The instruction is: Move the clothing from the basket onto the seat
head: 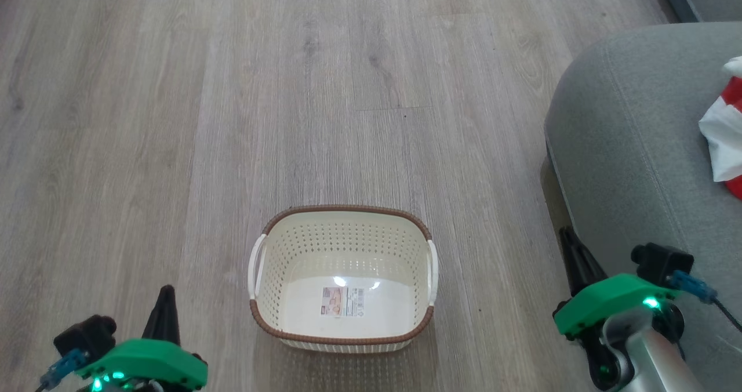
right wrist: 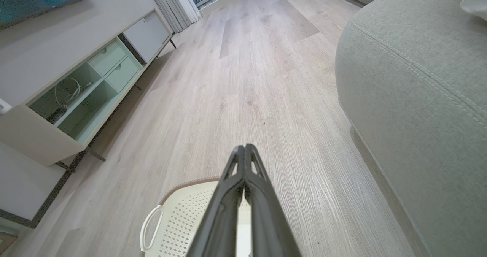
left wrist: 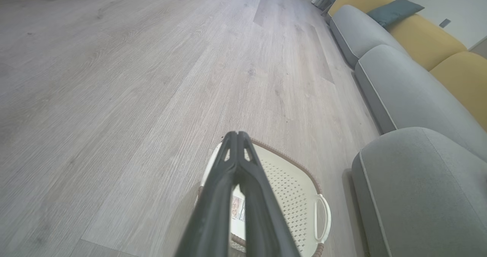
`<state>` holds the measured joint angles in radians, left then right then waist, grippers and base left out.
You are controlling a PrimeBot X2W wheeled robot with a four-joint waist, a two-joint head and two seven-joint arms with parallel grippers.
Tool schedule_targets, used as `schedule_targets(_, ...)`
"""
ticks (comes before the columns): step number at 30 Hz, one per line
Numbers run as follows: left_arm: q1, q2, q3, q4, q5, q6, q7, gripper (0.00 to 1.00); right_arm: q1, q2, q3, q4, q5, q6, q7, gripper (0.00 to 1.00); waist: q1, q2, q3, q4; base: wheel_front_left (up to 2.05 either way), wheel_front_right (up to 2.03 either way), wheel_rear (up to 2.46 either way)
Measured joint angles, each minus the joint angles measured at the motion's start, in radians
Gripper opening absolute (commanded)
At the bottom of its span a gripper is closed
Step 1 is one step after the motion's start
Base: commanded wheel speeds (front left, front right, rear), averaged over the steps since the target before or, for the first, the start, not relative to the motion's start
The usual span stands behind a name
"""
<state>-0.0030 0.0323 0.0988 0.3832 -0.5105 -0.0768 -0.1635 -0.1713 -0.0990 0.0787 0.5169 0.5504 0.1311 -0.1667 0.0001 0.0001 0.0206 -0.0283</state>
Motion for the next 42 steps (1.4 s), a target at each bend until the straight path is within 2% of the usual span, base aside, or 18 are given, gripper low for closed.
schedule_targets(42,-0.016,0.001,-0.003,-0.043,-0.460,-0.018,0.115,0.00,0.023,0.020,-0.089,-0.096,0.443,0.000,0.114,0.00,0.0000,0.0000,-0.007,0.012,0.00,0.00,0.00)
